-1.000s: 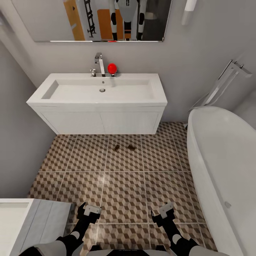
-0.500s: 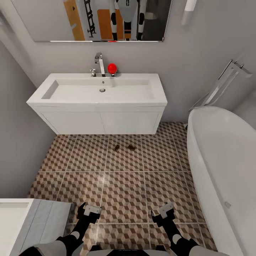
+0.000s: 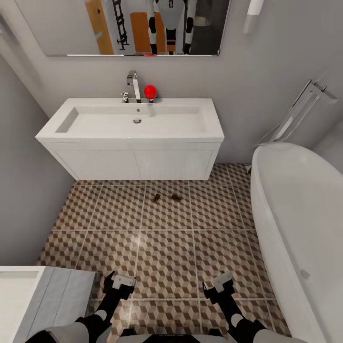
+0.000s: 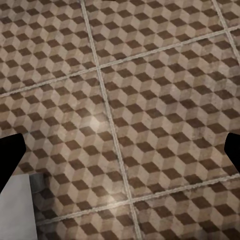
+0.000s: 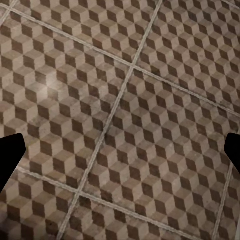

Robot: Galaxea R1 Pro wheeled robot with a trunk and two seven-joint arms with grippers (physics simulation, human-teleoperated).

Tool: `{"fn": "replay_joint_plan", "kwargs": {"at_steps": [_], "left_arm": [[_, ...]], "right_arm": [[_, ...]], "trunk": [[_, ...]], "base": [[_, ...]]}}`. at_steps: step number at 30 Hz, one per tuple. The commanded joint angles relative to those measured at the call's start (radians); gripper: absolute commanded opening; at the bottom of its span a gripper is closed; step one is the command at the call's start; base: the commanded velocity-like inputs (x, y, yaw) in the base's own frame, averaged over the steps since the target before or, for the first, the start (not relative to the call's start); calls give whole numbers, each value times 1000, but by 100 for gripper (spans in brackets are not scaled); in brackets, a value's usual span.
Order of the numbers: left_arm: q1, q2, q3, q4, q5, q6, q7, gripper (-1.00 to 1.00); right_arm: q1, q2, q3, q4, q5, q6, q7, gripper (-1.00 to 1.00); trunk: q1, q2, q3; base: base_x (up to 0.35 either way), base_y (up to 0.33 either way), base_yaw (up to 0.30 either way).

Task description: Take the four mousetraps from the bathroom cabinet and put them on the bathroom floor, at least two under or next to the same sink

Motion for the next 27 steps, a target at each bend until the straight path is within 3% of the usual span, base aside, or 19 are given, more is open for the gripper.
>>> {"fn": "replay_joint_plan", "kwargs": {"at_steps": [1,12,22,27], "left_arm": [[-1,-1,-9,4,4,-5,4,100],[0,1,-7,5,5,2,10,100],[84,9,-6,6,8,4,11,100],[119,28,-6,6,8,5,11,100]], "right_arm": [[-1,0,2,2,11,0,-10,100],[10,7,3,2,11,0,-9,100],[16,19,3,2,11,0,-9,100],[27,23,4,2,11,3,-9,100]], "trunk": [[1,-2,-1],[1,-2,-1],[1,-2,-1],[1,-2,-1]], "base": [[0,0,0],[0,0,0],[0,0,0],[0,0,0]]}}
